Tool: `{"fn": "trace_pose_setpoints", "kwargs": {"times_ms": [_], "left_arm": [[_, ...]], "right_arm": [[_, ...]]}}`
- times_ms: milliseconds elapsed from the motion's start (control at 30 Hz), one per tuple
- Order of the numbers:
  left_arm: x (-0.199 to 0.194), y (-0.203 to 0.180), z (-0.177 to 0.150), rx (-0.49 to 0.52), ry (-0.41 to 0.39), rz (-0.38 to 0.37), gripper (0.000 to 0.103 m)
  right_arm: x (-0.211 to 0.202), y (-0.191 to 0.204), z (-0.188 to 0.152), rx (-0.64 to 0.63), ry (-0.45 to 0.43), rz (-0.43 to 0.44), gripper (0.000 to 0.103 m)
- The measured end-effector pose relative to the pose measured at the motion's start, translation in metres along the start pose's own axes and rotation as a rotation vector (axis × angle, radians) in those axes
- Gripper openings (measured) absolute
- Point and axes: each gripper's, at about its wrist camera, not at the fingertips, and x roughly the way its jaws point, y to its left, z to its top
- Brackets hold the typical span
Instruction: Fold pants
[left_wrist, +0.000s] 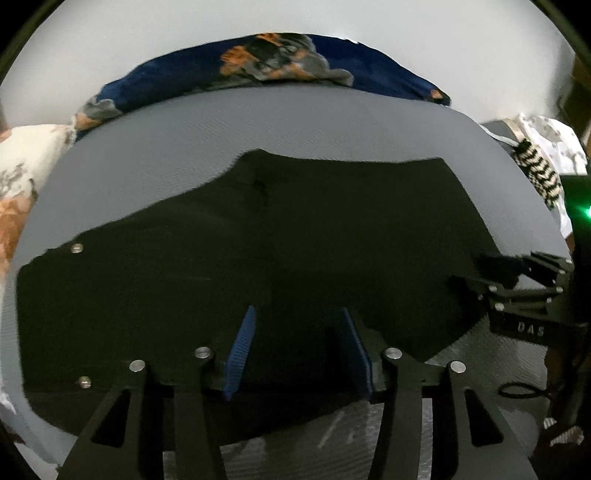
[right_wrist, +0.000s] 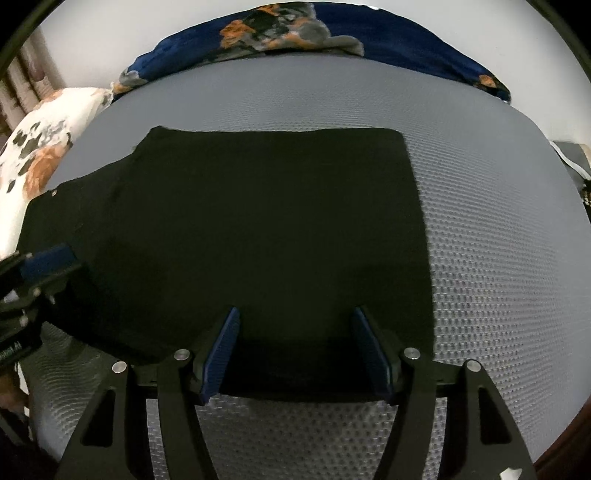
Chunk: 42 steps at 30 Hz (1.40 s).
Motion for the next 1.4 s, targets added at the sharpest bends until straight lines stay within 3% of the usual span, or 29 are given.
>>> {"fn": "trace_pose_setpoints", "kwargs": {"times_ms": [467,700,867,1000,1233,1400], "left_arm": [[-0.052,0.069,0.006,-0.034,-0.09,0.1,0.059],[-0.081,0.146,-0.002,-0.144,-0.145,0.151,0.064],[-0.091,0.215,-0.022,-0.299,-0.146,0.158,0.065],[-0.089,0.255,-0.041,-0.422,-0.11,0.086,0.065],[-0.068,0.292,-0.06,-0.526,-0.044,-0.108,0.065],[-0.042,0.316,-0.07,-0.576,0.019,-0.304,0.065]], "right_arm": [[0.004,0.064,0.008,-0.084,0.02,0.08,0.063],[0.008,0.09,0.013,-0.114,0.048,0.158,0.063],[0.012,0.102,0.02,-0.102,0.072,0.21,0.065],[0.015,0.111,0.026,-0.094,0.088,0.239,0.065],[0.011,0.111,0.047,-0.001,0.088,0.351,0.066],[0.004,0.11,0.066,0.037,0.057,0.32,0.067]]}}
